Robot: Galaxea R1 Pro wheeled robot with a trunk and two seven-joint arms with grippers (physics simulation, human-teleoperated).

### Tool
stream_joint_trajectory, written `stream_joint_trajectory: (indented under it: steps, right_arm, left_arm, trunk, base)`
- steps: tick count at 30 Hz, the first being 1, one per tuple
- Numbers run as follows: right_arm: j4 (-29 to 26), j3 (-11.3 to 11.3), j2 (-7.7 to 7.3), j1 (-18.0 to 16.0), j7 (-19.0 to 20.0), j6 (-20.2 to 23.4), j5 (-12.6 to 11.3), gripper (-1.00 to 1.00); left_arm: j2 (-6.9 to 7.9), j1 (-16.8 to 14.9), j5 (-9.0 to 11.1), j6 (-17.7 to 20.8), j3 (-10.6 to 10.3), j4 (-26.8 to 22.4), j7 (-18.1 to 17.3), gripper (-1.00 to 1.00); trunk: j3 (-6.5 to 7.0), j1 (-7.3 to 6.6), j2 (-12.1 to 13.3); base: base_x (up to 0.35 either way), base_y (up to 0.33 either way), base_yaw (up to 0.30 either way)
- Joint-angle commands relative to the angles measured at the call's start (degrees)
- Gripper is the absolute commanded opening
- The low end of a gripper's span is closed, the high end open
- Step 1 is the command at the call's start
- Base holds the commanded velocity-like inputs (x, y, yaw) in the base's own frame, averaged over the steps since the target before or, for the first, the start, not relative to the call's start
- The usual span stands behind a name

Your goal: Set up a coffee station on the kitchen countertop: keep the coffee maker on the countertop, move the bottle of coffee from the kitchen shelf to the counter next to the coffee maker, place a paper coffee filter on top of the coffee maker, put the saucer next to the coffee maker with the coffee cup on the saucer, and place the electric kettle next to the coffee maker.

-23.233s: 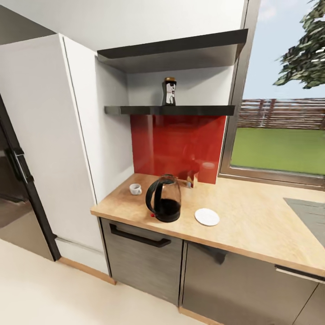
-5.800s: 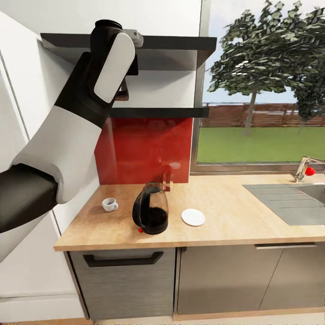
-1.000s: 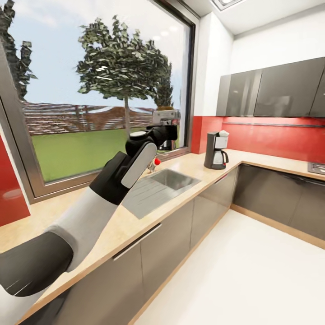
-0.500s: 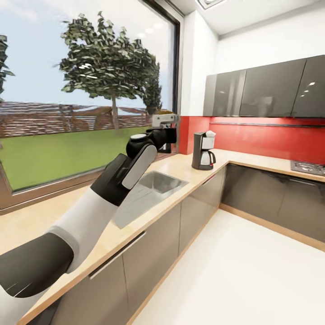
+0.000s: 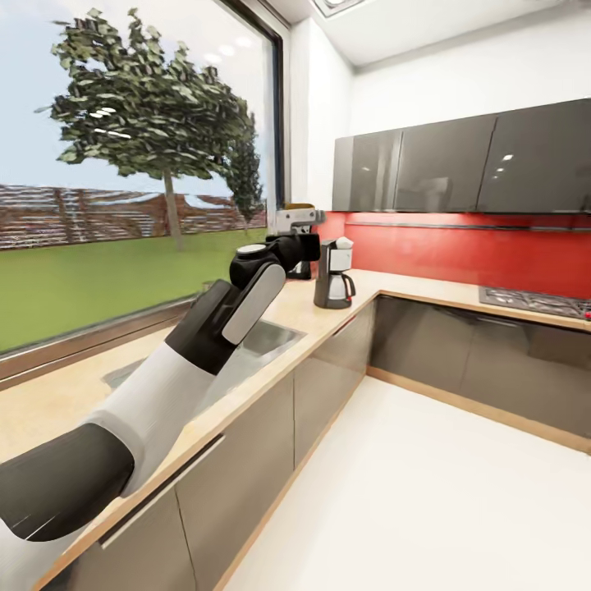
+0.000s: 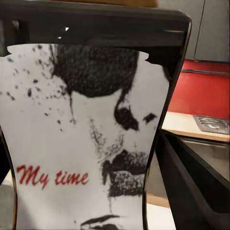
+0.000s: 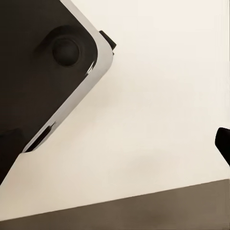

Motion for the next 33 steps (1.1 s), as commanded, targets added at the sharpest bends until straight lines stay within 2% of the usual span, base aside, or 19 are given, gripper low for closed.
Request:
stream_joint_trajectory:
  steps: [1,4,6,13,29,33]
  right_arm:
    - [0.16,-0.44,-0.04,-0.09,0.11,-0.19,0.29,1.00]
    - [0.16,-0.41,-0.03,-0.09,0.11,-0.19,0.29,1.00]
    - [0.16,-0.40,-0.02,-0.09,0.11,-0.19,0.31,1.00]
    - [0.16,-0.24,-0.02,-0.09,0.11,-0.12,0.36,1.00]
    - [0.16,-0.20,0.00,-0.09,0.11,-0.19,0.37,1.00]
    - [0.16,-0.23,0.00,-0.09,0.11,-0.12,0.37,1.00]
  left_arm:
    - [0.00,-0.08,0.38,0.11,-0.07,-0.05,0.47,-1.00]
    - [0.00,-0.03,0.39,-0.58,-0.10,-0.02,0.56,-1.00]
    - [0.00,0.95,0.38,-2.70,-0.10,0.02,0.75,-1.00]
    - [0.00,2.36,0.38,-3.74,0.00,0.73,1.06,-1.00]
    - [0.00,3.24,0.34,-3.95,0.20,1.43,1.24,-1.00]
    - [0.00,3.55,0.31,-3.95,0.24,1.42,2.96,-1.00]
  trunk:
    - [-0.08,0.03,-0.05]
    - [-0.08,0.03,-0.05]
    - [-0.08,0.03,-0.05]
    - [-0.08,0.03,-0.05]
    - [-0.08,0.03,-0.05]
    - [-0.08,0.03,-0.05]
  base:
    - [0.242,-0.192,-0.174]
    - [0.248,-0.198,-0.107]
    - [0.256,-0.205,-0.024]
    - [0.258,-0.206,-0.007]
    - [0.260,-0.207,0.000]
    - [0.273,-0.200,0.000]
